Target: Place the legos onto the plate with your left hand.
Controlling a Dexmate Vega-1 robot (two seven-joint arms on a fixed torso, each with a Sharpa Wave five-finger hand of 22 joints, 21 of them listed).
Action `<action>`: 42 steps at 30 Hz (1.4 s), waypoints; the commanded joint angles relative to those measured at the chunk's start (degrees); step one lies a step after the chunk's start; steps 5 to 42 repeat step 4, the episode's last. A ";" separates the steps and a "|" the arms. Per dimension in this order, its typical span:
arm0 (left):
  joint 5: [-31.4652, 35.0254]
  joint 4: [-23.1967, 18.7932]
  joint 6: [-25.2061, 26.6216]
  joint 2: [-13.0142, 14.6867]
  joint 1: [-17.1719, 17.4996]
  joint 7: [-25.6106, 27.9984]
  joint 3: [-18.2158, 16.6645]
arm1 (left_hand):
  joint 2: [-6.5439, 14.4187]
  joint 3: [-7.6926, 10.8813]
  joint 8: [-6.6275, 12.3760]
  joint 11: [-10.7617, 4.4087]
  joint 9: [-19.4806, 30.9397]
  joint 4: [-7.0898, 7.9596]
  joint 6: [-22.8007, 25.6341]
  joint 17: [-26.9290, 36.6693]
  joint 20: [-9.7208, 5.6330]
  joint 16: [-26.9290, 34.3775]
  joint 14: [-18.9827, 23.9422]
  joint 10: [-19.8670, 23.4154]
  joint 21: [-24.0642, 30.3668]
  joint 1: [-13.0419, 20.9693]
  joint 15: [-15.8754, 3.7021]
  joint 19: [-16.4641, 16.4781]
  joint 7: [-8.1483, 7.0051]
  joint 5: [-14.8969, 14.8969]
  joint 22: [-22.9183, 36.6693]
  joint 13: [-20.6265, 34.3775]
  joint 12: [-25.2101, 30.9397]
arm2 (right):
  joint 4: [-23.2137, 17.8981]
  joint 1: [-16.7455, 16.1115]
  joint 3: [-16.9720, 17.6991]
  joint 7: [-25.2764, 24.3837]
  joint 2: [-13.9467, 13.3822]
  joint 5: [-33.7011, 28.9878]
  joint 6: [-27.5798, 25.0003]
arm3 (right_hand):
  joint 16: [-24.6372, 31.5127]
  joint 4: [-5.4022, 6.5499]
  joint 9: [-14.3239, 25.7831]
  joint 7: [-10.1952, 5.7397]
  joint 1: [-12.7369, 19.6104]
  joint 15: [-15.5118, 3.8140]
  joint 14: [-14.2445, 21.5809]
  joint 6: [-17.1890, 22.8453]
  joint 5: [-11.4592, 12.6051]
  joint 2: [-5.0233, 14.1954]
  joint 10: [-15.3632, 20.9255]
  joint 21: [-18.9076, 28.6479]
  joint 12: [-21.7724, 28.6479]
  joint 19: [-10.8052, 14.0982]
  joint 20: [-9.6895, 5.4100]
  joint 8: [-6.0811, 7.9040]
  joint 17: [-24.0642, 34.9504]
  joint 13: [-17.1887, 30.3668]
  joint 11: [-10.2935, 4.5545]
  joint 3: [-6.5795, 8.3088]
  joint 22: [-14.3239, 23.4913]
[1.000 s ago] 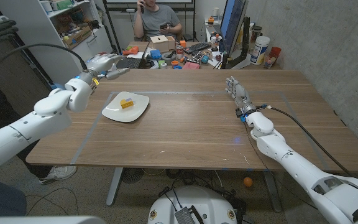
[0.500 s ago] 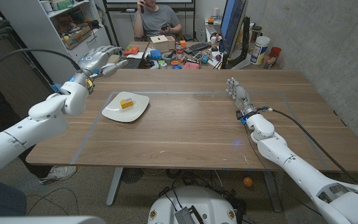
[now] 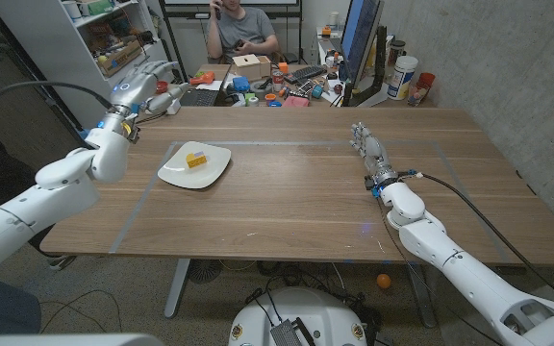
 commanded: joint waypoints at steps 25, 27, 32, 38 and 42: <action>-0.68 3.56 -3.68 -1.02 -2.02 0.42 1.01 | -0.06 -0.46 0.38 -0.22 0.18 0.05 0.40 -0.03 0.17 0.42 -0.06 -0.28 -0.42 -0.54 0.16 -0.50 0.18 0.08 0.33 -0.12 0.25 | -2.85 -2.52 0.64 -3.47 -0.04 -1.01 -0.88 | 0.01 -0.25 0.18 0.08 -0.02 0.36 0.01 -0.08 0.29 -0.02 -0.04 0.33 0.01 -0.10 0.02 0.11 0.12 0.24 -0.02 -0.11 0.20; -0.68 3.56 -3.68 -1.02 -2.02 0.42 1.01 | -0.06 -0.46 0.38 -0.22 0.18 0.05 0.40 -0.03 0.17 0.42 -0.06 -0.28 -0.42 -0.54 0.16 -0.50 0.18 0.08 0.33 -0.12 0.25 | -2.85 -2.52 0.64 -3.47 -0.04 -1.01 -0.88 | 0.01 -0.25 0.18 0.08 -0.02 0.36 0.01 -0.08 0.29 -0.02 -0.04 0.33 0.01 -0.10 0.02 0.11 0.12 0.24 -0.02 -0.11 0.20; -0.68 3.56 -3.68 -1.02 -2.02 0.42 1.01 | -0.06 -0.46 0.38 -0.22 0.18 0.05 0.40 -0.03 0.17 0.42 -0.06 -0.28 -0.42 -0.54 0.16 -0.50 0.18 0.08 0.33 -0.12 0.25 | -2.85 -2.52 0.64 -3.47 -0.04 -1.01 -0.88 | 0.01 -0.25 0.18 0.08 -0.02 0.36 0.01 -0.08 0.29 -0.02 -0.04 0.33 0.01 -0.10 0.02 0.11 0.12 0.24 -0.02 -0.11 0.20; -0.68 3.56 -3.68 -1.02 -2.02 0.42 1.01 | -0.06 -0.46 0.38 -0.22 0.18 0.05 0.40 -0.03 0.17 0.42 -0.06 -0.28 -0.42 -0.54 0.16 -0.50 0.18 0.08 0.33 -0.12 0.25 | -2.85 -2.52 0.64 -3.47 -0.04 -1.01 -0.88 | 0.01 -0.25 0.18 0.08 -0.02 0.36 0.01 -0.08 0.29 -0.02 -0.04 0.33 0.01 -0.10 0.02 0.11 0.12 0.24 -0.02 -0.11 0.20; -0.68 3.56 -3.68 -1.02 -2.02 0.42 1.01 | -0.06 -0.46 0.38 -0.22 0.18 0.05 0.40 -0.03 0.17 0.42 -0.06 -0.28 -0.42 -0.54 0.16 -0.50 0.18 0.08 0.33 -0.12 0.25 | -2.85 -2.52 0.64 -3.47 -0.04 -1.01 -0.88 | 0.01 -0.25 0.18 0.08 -0.02 0.36 0.01 -0.08 0.29 -0.02 -0.04 0.33 0.01 -0.10 0.02 0.11 0.12 0.24 -0.02 -0.11 0.20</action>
